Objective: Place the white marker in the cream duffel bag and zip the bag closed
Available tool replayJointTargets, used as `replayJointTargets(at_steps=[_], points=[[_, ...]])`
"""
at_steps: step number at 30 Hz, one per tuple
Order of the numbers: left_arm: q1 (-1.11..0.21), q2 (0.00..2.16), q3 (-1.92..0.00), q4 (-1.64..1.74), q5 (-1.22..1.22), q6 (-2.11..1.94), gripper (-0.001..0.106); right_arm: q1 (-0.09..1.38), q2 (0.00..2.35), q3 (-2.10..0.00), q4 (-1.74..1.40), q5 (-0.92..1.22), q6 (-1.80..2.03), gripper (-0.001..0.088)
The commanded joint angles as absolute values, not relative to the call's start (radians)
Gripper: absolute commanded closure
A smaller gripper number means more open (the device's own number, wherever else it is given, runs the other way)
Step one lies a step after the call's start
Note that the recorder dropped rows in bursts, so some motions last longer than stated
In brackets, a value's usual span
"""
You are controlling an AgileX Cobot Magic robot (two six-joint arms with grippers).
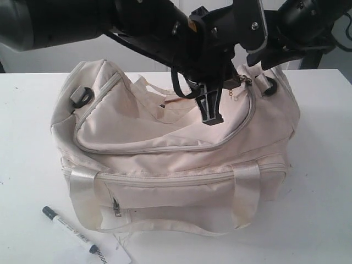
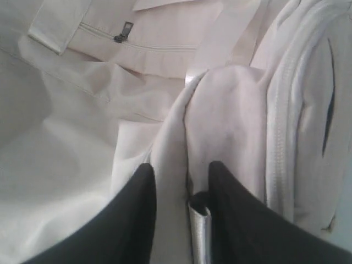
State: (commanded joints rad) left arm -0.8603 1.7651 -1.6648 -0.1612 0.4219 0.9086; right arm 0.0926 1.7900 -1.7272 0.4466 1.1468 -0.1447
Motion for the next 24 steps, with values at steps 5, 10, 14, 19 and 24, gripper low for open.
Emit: replayJointTargets(at_steps=[5,10,14,19,24], points=[[-0.86,1.765,-1.665,-0.161,0.422,0.985,0.105,0.086,1.805,-1.774,0.457,1.172,-0.163,0.0527],[-0.86,1.765,-1.665,-0.161,0.42,1.057,0.105,0.086,1.838,-1.796,0.505,1.22,-0.214,0.0461],[-0.86,1.765,-1.665,-0.161,0.42,1.078,0.105,0.088,1.851,-1.803,0.509,1.221,-0.225,0.0402],[-0.86,1.765,-1.665,-0.161,0.42,1.094,0.105,0.099,1.855,-1.803,0.512,1.221,-0.228,0.0388],[-0.86,1.765,-1.665,-0.161,0.42,1.102,0.105,0.108,1.855,-1.803,0.505,1.221,-0.229,0.0352]])
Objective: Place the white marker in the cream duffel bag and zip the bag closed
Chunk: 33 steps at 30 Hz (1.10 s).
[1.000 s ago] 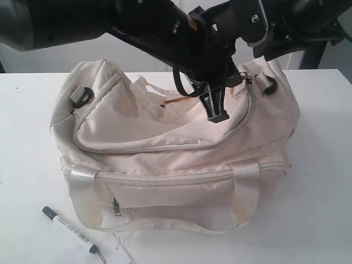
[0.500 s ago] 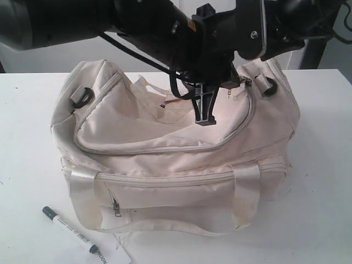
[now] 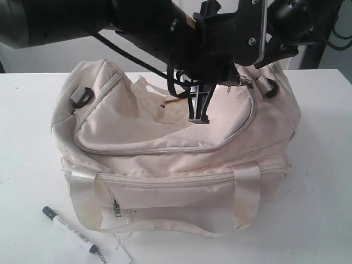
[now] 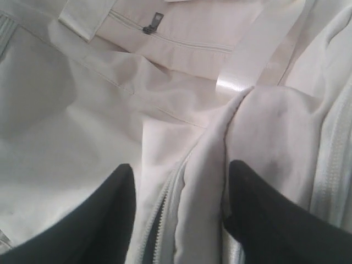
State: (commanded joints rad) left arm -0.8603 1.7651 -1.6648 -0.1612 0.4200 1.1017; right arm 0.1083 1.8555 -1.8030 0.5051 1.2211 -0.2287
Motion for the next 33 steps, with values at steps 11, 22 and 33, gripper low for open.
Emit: replayJointTargets(at_steps=[11,22,33], points=[[-0.86,1.765,-1.665,-0.161,0.413,1.107,0.105,0.126,1.857,-1.801,0.501,1.221,-0.229,0.0349],[-0.86,1.765,-1.665,-0.161,0.413,1.107,0.105,0.159,1.888,-1.801,0.434,1.221,-0.223,0.0349],[-0.86,1.765,-1.665,-0.161,0.413,1.107,0.105,0.163,1.917,-1.801,0.427,1.221,-0.221,0.0349]])
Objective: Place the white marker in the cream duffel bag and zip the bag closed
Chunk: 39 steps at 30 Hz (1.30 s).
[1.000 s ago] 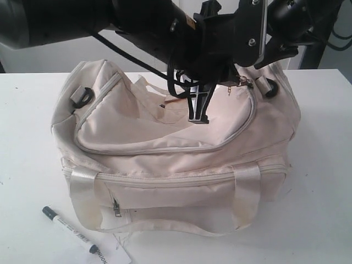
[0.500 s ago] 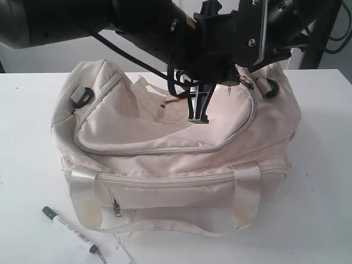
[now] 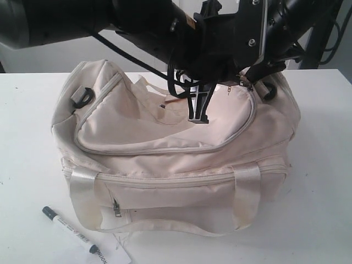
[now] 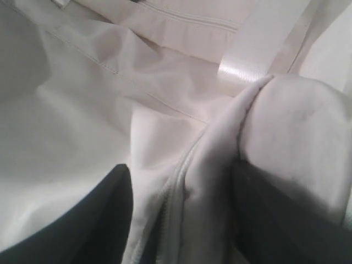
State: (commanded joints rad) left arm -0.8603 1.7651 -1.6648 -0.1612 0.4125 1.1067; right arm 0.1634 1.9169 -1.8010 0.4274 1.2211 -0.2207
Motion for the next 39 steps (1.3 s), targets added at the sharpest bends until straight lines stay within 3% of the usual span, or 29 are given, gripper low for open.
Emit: replayJointTargets(at_steps=[10,13,18,22,24,39], points=[[-0.86,1.765,-1.665,-0.161,0.413,1.107,0.105,0.18,1.939,-1.801,0.411,1.221,-0.221,0.035],[-0.86,1.765,-1.665,-0.161,0.413,1.107,0.105,0.18,1.939,-1.8,0.409,1.221,-0.221,0.0398],[-0.86,1.765,-1.665,-0.161,0.413,1.1,0.105,0.18,1.941,-1.766,0.402,1.221,-0.222,0.0561],[-0.86,1.765,-1.665,-0.161,0.413,1.1,0.105,0.18,1.941,-1.761,0.399,1.221,-0.229,0.0792],[-0.86,1.765,-1.665,-0.161,0.413,1.1,0.105,0.18,1.939,-1.761,0.399,1.221,-0.231,0.0867],[-0.86,1.769,-1.665,-0.186,0.423,1.033,0.105,0.158,1.866,-1.771,0.413,1.21,-0.192,0.0868]])
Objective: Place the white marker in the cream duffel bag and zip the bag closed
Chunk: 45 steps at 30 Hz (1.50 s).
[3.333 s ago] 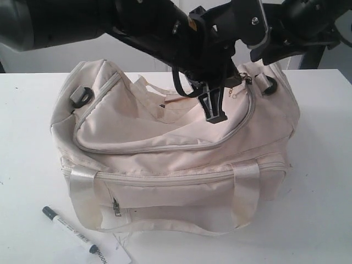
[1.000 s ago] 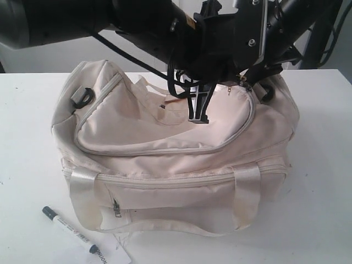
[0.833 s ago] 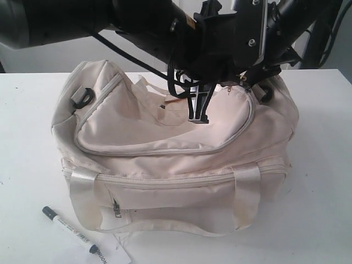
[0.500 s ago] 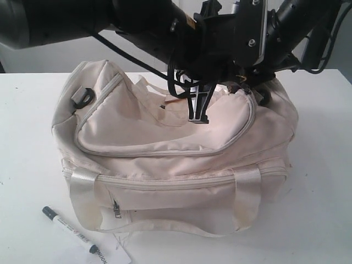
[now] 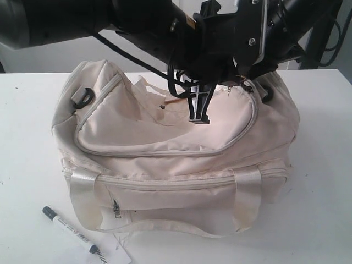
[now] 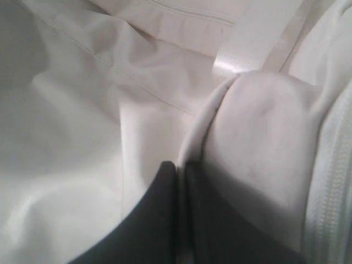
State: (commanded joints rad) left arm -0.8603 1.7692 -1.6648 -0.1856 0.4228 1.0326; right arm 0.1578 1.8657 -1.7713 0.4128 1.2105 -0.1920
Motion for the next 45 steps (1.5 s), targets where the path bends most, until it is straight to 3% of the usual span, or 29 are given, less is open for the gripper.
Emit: replayJointTargets(at_steps=[12,45], points=[[-0.86,1.769,-1.665,-0.461,0.505,0.955,0.105,0.151,1.866,-1.771,0.415,1.157,-0.146,0.0868],[-0.86,1.779,-1.665,-0.627,0.856,0.983,0.105,0.151,1.866,-1.771,0.452,1.11,-0.127,0.0868]])
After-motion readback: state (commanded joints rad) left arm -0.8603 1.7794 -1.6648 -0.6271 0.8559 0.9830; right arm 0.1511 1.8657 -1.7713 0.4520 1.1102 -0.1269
